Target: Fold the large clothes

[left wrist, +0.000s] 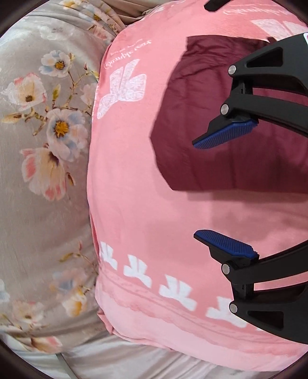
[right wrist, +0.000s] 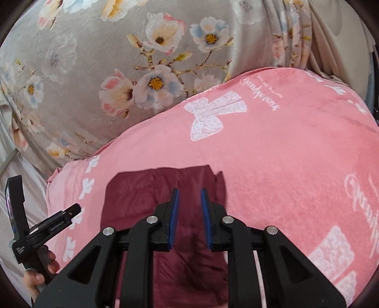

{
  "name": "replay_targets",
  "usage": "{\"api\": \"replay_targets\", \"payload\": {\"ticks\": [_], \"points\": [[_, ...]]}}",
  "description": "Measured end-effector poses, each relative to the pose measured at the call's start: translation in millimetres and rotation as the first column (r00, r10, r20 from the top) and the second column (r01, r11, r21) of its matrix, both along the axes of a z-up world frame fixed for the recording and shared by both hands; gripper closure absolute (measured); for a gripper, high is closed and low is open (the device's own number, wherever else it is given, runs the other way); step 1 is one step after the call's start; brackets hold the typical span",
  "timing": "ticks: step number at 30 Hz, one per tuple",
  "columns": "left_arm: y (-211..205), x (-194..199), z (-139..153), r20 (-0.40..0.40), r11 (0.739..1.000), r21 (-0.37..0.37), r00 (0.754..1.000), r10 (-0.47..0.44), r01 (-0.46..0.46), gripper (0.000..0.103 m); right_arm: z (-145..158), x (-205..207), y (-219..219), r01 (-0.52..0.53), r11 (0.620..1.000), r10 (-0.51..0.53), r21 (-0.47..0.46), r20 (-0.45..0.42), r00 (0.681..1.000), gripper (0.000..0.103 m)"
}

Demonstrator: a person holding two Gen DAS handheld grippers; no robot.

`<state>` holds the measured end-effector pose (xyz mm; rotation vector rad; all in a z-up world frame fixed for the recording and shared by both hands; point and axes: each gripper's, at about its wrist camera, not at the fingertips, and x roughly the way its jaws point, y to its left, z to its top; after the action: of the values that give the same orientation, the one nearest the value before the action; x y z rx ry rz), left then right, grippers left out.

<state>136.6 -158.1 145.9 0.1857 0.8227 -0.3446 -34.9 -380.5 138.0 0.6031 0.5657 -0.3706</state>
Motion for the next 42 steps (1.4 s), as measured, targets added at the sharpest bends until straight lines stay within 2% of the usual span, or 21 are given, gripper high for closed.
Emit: {"api": "replay_targets", "payload": {"ticks": [1,3,6,8,9,11,12,14,17,20,24,28,33,42], "points": [[-4,3,2,0.007,1.000,0.003,1.000,0.003,-0.003,0.035,-1,6,-2,0.001,1.000,-0.001,0.014,-0.002,1.000,0.067],[-18,10,5,0.035,1.000,0.012,0.999,-0.004,0.004,0.035,-11,23,-9,0.018,0.998,-0.017,0.055,-0.013,1.000,0.058],[-37,18,-1,0.035,1.000,0.024,0.999,-0.017,0.016,0.035,-28,42,-18,0.056,0.993,-0.052,0.100,-0.036,0.998,0.058],[-47,22,-6,0.030,0.999,0.034,0.999,-0.021,0.020,0.035,-36,52,-17,0.074,0.994,-0.069,0.080,-0.062,0.996,0.058],[-51,24,-10,0.026,0.999,0.039,0.999,-0.026,0.025,0.035,-42,58,-17,0.074,0.995,-0.069,0.065,-0.080,0.994,0.060],[-59,28,-18,0.012,0.999,0.045,0.999,-0.030,0.030,0.035,-50,67,-14,0.051,0.997,-0.045,0.063,-0.095,0.994,0.078],[-61,29,-22,0.007,0.998,0.047,0.999,-0.033,0.033,0.035,-54,69,-13,0.045,0.997,-0.039,0.063,-0.093,0.995,0.094],[-67,33,-31,-0.006,0.998,0.052,0.999,-0.038,0.038,0.035,-53,66,-12,0.051,0.998,-0.049,0.042,-0.058,0.997,0.097],[-73,37,-42,-0.019,0.997,0.058,0.999,-0.044,0.045,0.035,-40,59,-6,0.067,0.997,-0.067,-0.033,0.001,0.998,0.099],[-77,40,-53,-0.029,0.997,0.067,0.999,-0.046,0.047,0.035,-39,68,-6,0.069,0.992,-0.073,-0.103,-0.033,0.997,0.099],[-79,45,-69,-0.052,0.996,0.070,0.998,-0.046,0.049,0.035,-68,81,-17,0.057,0.997,-0.063,-0.059,-0.110,0.992,0.099],[-83,44,-80,-0.045,0.995,0.078,0.997,-0.055,0.058,0.034,-92,84,-24,0.051,0.998,-0.054,-0.020,-0.134,0.990,0.099],[-91,41,-91,-0.007,0.991,0.114,0.998,-0.062,0.063,0.033,-103,86,-25,0.044,0.999,-0.047,-0.021,-0.143,0.989,0.098],[-97,42,-107,0.021,0.992,0.114,0.998,-0.056,0.054,0.032,-116,89,-23,0.034,0.999,-0.036,-0.017,-0.144,0.989,0.098]]}}
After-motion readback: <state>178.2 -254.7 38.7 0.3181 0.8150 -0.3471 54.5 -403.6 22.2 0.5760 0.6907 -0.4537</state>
